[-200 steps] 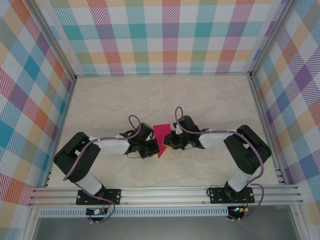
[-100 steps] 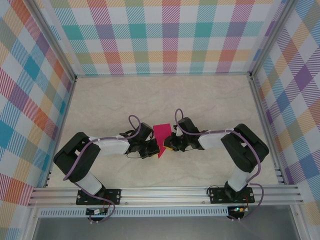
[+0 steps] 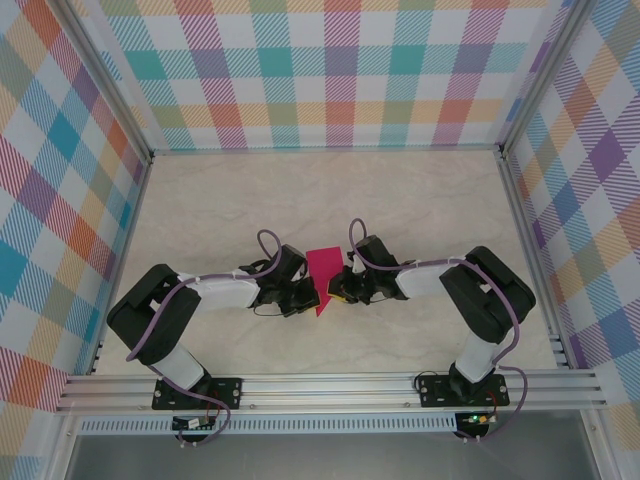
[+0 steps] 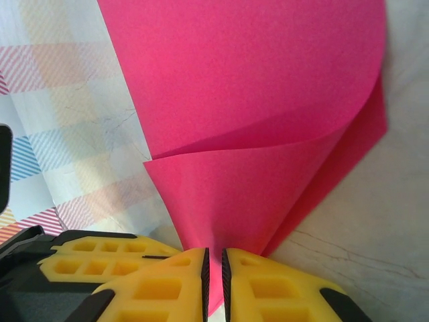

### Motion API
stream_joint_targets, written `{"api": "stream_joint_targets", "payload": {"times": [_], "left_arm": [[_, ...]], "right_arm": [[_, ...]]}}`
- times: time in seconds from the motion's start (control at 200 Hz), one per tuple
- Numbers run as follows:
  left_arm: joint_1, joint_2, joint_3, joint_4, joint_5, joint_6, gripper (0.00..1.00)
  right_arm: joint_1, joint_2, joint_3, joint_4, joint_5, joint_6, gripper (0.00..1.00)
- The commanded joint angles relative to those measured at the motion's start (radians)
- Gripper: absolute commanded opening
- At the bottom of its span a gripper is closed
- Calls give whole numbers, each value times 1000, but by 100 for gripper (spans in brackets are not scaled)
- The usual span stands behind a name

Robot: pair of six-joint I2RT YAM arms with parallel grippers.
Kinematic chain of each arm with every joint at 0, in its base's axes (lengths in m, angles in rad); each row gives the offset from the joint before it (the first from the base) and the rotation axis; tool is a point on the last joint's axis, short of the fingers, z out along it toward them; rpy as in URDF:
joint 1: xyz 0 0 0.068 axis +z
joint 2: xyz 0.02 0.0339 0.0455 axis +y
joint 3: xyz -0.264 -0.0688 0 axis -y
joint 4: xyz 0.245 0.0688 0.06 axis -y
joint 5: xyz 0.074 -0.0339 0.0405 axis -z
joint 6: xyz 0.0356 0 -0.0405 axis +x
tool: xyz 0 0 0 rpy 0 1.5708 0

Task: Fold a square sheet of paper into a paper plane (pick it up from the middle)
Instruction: Third fold the triangle at the center of the table.

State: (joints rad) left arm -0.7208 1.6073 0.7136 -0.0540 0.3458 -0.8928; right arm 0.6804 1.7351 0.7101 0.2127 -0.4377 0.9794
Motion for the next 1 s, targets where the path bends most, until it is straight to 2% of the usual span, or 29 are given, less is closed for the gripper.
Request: {"api": "stream_joint_targets", "payload": {"times": [0.0,0.42,0.655,0.995], "left_arm": [[-12,-13,30,-31,-13,17,1],[-12,-79,21,2,19,15,1],[-20,-75,12,50,57,12,2],[-50,-37,31,22,37,40,2]], "right_arm": [[-4,13,6,-24,11,-10,16],[-4,26,23,-50,17,-6,16],[-4,14,37,-57,24,7,16],[-4,9,50,-67,31,38,16]]}}
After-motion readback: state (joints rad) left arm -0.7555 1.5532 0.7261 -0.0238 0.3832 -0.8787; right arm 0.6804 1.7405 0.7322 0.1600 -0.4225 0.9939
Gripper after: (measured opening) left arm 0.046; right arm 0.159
